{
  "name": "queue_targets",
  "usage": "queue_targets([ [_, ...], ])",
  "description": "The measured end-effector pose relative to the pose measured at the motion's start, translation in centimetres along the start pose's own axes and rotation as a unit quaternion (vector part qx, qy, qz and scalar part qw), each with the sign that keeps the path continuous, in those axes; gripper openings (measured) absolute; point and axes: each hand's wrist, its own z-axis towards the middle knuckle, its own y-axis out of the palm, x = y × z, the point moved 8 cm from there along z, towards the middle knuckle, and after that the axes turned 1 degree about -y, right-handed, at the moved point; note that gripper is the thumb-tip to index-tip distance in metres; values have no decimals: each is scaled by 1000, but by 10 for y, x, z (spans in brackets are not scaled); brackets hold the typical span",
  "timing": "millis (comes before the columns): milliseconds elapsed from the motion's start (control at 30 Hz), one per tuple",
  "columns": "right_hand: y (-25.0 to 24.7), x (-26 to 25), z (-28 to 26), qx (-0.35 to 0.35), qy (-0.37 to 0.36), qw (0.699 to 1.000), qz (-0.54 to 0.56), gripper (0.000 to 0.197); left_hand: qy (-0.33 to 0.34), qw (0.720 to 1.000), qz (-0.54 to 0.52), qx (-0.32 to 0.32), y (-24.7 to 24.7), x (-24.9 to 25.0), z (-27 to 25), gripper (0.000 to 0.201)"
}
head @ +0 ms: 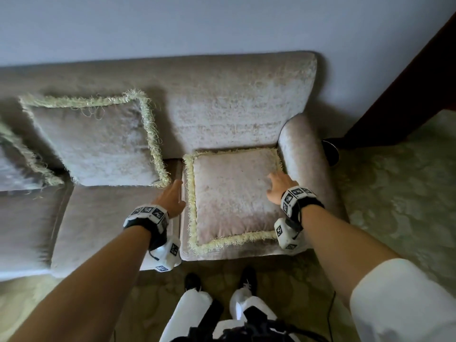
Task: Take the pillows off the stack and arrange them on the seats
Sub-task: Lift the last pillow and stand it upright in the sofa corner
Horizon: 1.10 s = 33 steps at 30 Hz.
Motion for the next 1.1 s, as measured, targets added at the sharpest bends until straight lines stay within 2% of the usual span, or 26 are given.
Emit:
queue_targets([
  [100, 18, -10, -1, -4, -34, 999, 1, 57, -31, 999, -11, -19, 23, -12, -12, 73],
  [233, 51, -16, -7, -17, -65, 998, -17, 70, -25, 999, -4, -43, 60, -15, -14, 66],
  [300, 73, -20, -7, -34, -82, 996, -33, 69, -20, 998, -14, -58, 81, -13, -12, 64],
  [433, 127, -26, 4, -88, -83, 991, -60, 43, 14, 998, 5, -67, 126, -18, -3, 58],
  [533, 176, -15, 18, -130, -56, 989, -45, 18, 7, 993, 73, -87, 173, -35, 11, 59],
  [600, 212, 4, 28, -144, -32, 988, -38, 16, 13, 986, 120, -116, 213, -48, 23, 58],
  [733, 270, 28, 54, -115, -29, 993, -11, 22, 49, 975, 126, -176, 292, -60, 52, 65],
  [867, 323, 21, 78, -94, -61, 993, -38, 42, 67, 976, 136, -154, 346, -57, 81, 79],
  [900, 331, 20, 83, -72, -58, 994, -55, 39, 66, 975, 157, -142, 353, -55, 88, 74],
  [1033, 344, 24, 91, 22, -53, 996, -74, 9, 48, 972, 217, -73, 353, -55, 104, 42],
  [1100, 337, 25, 86, 32, -58, 995, -73, 5, 45, 973, 212, -73, 348, -54, 100, 41],
])
